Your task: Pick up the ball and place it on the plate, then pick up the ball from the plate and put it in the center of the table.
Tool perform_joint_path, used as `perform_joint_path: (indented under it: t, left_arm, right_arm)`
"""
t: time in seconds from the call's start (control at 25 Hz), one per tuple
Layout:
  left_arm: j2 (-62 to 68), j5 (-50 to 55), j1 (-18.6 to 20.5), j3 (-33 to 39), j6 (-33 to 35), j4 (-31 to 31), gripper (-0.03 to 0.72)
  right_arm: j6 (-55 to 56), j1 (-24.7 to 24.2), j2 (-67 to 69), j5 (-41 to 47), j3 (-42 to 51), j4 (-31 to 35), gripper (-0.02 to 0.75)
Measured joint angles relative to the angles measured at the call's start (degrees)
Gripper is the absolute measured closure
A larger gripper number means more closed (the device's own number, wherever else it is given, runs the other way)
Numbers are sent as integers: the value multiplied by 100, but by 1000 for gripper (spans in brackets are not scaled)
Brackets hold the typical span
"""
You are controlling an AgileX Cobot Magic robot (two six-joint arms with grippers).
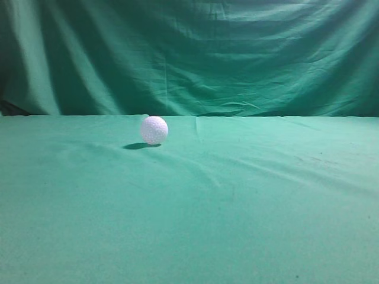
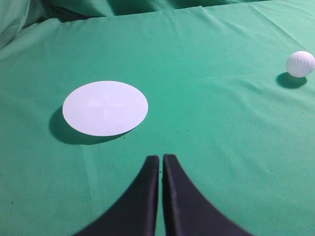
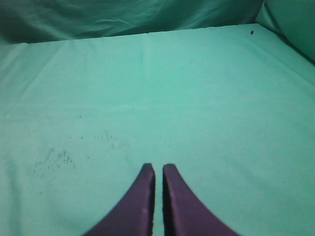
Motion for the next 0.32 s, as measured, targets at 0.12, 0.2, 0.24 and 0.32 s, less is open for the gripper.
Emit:
perform_joint_path:
  t: [0.12,0.2,0.24,0.32]
  left_arm:
    - [0,8,0,0,0,0,688]
    - [0,8,0,0,0,0,688]
    - [0,8,0,0,0,0,688]
    - [0,8,0,0,0,0,688]
  right_arm:
    - [0,0,0,0,0,0,688]
    - [0,0,0,0,0,0,688]
    - [0,0,0,0,0,0,688]
    - [0,0,0,0,0,0,688]
